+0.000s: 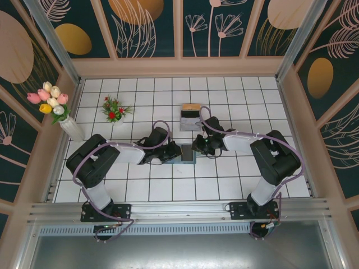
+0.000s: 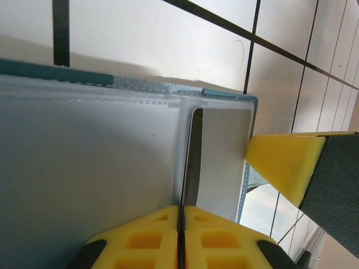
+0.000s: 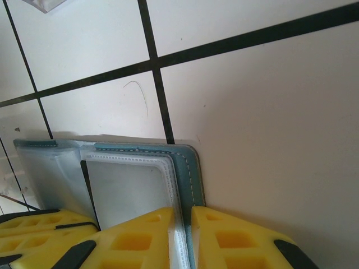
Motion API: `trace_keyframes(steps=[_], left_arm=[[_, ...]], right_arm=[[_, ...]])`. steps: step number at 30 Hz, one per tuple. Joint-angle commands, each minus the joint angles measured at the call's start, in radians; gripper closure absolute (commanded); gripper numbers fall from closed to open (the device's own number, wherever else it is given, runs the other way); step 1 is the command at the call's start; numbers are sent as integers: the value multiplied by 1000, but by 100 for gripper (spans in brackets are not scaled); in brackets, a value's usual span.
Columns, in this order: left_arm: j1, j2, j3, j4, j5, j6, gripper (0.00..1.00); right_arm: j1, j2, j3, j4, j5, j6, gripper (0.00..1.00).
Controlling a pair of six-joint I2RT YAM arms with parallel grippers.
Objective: Take the credit cards out of the card holder
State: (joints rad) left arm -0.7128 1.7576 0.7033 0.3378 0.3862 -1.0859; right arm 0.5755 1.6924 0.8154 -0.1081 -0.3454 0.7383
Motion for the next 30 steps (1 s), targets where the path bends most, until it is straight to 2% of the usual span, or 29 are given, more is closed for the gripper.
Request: trace_keyframes(steps=[1,7,18,23,30], left_arm=[[0,23,1,39,28,9,85],[1,31,-4,65,41,3,83],[2,26,-22,82,30,-7,94],[5,-6,-21,10,-27,21,100],[17,-71,-21,-76,-84,64,100]], right_arm=[[10,46,-19,-29,-12,-16,80],[20,48,-16,-20,-27,-26,81],[35,62,-6,-24,-34,-40,81],[29,50,-5,-52,17,-33,82],[4,34,-19,-58,36,-25,83]])
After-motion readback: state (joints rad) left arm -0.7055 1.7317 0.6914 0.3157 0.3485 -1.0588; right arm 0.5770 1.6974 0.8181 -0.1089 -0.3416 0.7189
